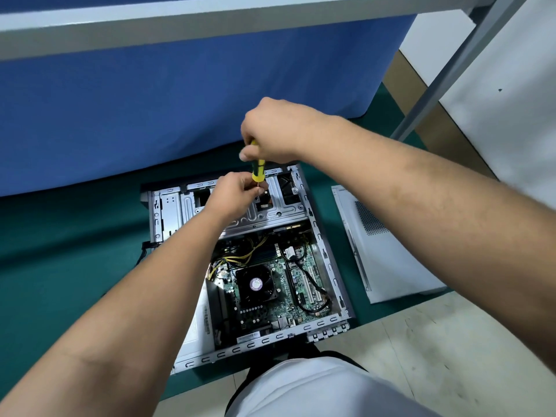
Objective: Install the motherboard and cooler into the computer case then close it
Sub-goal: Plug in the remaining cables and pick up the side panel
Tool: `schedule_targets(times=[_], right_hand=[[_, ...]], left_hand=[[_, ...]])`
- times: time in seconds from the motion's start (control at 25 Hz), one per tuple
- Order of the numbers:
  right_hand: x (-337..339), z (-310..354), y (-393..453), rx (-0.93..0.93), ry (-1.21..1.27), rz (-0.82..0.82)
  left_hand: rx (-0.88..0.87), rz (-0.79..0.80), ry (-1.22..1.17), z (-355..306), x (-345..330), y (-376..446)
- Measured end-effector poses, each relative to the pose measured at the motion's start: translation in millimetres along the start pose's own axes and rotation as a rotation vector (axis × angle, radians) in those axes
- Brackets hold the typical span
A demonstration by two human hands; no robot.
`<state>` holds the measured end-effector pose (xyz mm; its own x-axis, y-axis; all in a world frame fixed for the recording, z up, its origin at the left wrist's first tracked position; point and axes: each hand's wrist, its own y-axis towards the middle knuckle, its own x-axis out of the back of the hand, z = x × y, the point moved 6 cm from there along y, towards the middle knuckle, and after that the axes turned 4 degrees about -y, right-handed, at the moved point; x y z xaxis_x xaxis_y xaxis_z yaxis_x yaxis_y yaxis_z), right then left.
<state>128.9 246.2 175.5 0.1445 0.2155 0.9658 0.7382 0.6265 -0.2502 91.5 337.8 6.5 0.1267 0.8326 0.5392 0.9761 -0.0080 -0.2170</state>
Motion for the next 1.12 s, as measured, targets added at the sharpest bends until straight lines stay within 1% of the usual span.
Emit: schedule_targets(times=[0.08,0.16,0.2,0.24,0.28,0.36,0.4,0.48,0.6,0.64,0.72,0.76,0.8,0.92,0.96,1.12], right_hand=[[-4.1,-3.9,-0.2,-0.172,-0.083,-0.049],[-3.0,-4.4,-4.6,-0.269,-0.104,-0.11],[-3.5,-6.3,-5.5,-0.266,-0.093,-0.123],[-5.8,-6.4,-4.3,-0.198,-0.066,-0.102],[-8.5,-5.2,-3.8,-0.097,-0.01,-0.041],[-9.8,-0.8,-6.9,0.107,0.064,0.069],[-8.6,0.2,-8.7,0.15,0.088,0.077],[-6.1,-2.6,-7.0,0.055,0.072,-0.016],[-11.0,-6.9,-4.8,-0.168,-0.083,-0.096],[-11.2,-7.7,-5.2,-0.219,-0.109,-0.107],[-11.4,-12.1,-5.9,-0.277,-0.112,-0.116],[-13.1,-13.3,-5.8,-0.267,-0.112,-0.096],[-14.5,-11.9,-5.4,-0.212,-0.099,-0.068],[-14.8,-4.1,-8.0,0.023,0.036,-0.012],[-12.1,-2.4,-9.8,0.042,0.065,-0.021],[-10.8,-0.4,-8.0,-0.041,0.05,-0.082]], left_hand=[[-0.005,-0.021,-0.032,-2.2,-0.7,-0.1],[-0.015,-0.098,0.001,-3.9,2.0,0.0],[-0.009,-0.136,0.041,-3.0,3.8,0.0],[0.006,-0.161,0.073,-1.5,5.6,0.3],[0.022,-0.165,0.09,0.1,6.9,0.9],[0.018,-0.124,0.098,1.1,8.8,2.8],[-0.004,-0.094,0.106,-0.2,9.0,3.3],[-0.038,-0.033,0.101,-3.1,7.8,3.8],[-0.032,0.028,0.107,-6.1,4.2,7.5],[-0.029,0.018,0.123,-7.0,3.5,8.2],[-0.021,-0.062,0.145,-7.0,5.2,6.8],[-0.018,-0.105,0.156,-6.8,7.0,5.0],[-0.013,-0.125,0.17,-6.3,7.9,3.8],[-0.041,-0.11,0.216,-7.0,7.8,2.5],[-0.056,-0.106,0.232,-8.0,7.6,1.9],[-0.056,-0.116,0.224,-6.8,6.9,-0.7]])
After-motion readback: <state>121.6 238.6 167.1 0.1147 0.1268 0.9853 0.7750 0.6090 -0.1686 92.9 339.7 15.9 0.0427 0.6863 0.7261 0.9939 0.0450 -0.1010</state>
